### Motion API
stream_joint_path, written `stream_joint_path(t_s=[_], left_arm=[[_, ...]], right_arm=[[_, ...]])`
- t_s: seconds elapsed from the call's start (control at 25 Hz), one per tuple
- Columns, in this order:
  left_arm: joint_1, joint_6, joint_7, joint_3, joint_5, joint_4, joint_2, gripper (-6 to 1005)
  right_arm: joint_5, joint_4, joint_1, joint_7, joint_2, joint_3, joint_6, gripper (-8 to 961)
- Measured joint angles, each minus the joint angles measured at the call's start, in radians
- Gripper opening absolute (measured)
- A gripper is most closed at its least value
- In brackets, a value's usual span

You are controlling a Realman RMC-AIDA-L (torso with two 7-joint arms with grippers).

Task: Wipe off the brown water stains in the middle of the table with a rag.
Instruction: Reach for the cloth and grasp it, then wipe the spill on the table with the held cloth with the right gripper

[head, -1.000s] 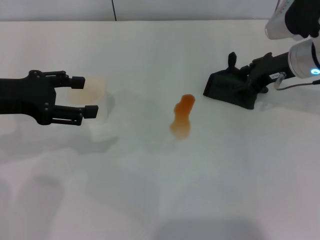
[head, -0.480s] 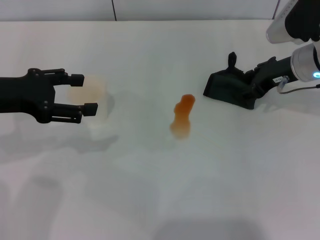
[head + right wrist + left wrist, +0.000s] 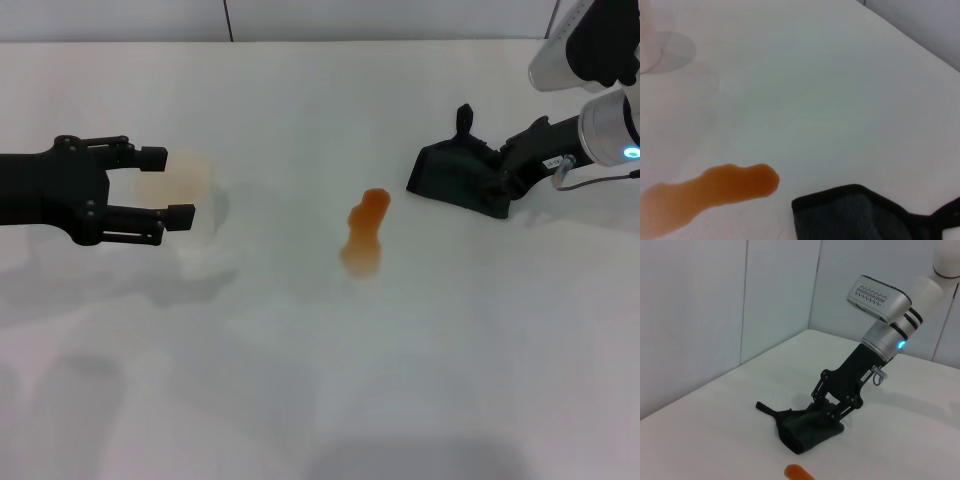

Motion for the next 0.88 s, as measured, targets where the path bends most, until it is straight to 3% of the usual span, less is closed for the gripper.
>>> stream_joint_path(t_s=[0.16, 0.6, 0.88], left_arm=[[-0.002, 0.000, 0.000, 0.000, -0.002, 0.000, 0.000, 872], [0.000, 0.000, -0.004, 0.000, -0.013, -0.002, 0.002, 871], [0.000, 0.000, 0.000, 0.000, -0.013, -0.002, 0.003, 871]], right_arm=[[0.000, -0.002, 0.000, 0.000, 0.000, -0.001, -0.001, 279], [0.010, -0.044, -0.004, 0.000, 0.002, -0.039, -0.031, 95], [0.062, -0.172, -0.061, 0.013, 0.011, -0.059, -0.135, 77]])
